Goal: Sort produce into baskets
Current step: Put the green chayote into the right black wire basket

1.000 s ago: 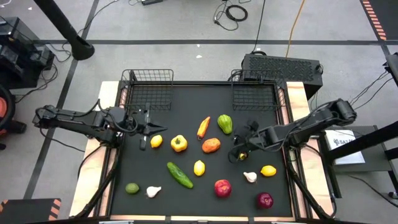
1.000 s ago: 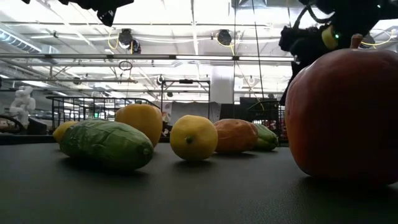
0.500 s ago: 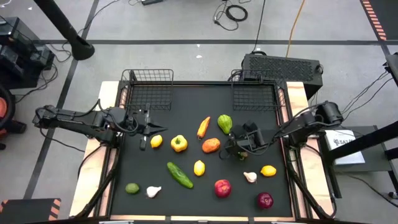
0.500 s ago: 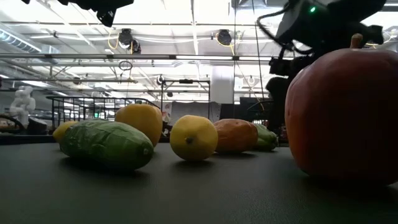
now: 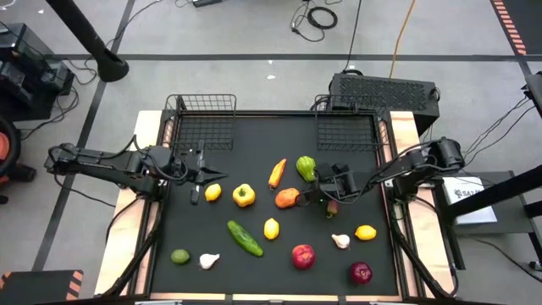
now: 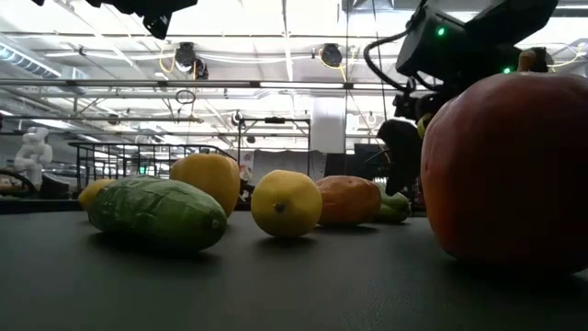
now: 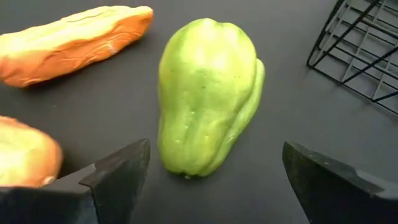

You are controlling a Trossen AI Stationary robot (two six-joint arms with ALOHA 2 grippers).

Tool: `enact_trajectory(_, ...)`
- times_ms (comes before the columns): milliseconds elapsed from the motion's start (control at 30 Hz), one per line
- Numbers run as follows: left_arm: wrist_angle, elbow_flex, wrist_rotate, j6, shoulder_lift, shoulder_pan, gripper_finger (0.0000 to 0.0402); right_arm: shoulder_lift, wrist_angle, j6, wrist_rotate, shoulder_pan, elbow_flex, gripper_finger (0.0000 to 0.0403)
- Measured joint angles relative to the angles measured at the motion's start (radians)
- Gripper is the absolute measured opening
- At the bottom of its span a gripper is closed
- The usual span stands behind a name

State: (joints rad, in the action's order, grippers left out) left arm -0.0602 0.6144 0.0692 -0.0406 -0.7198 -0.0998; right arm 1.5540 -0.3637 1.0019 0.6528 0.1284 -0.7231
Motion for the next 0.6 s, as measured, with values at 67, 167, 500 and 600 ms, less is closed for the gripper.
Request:
enact_trajectory(67,0.0,0.0,0.0,0.0,0.0,0.0,0.0018,0.019,0.011,-0.004,0.0,-0.011,0.0,0.0356)
enact_trajectory(167,0.0,0.0,0.0,0.001,0.0,0.0,0.0018,0.058,0.062,-0.04,-0.018,-0.033,0.0,0.0356)
enact_trajectory(500,-0.006,0.0,-0.001,0.032,0.0,-0.001,0.0018,0.15,0.235,-0.165,-0.13,-0.111,0.0,0.0314)
enact_trajectory(600,-0.014,0.0,-0.001,0.034,0.0,-0.001,0.0018,0.15,0.235,-0.175,-0.13,-0.113,-0.001,0.0281)
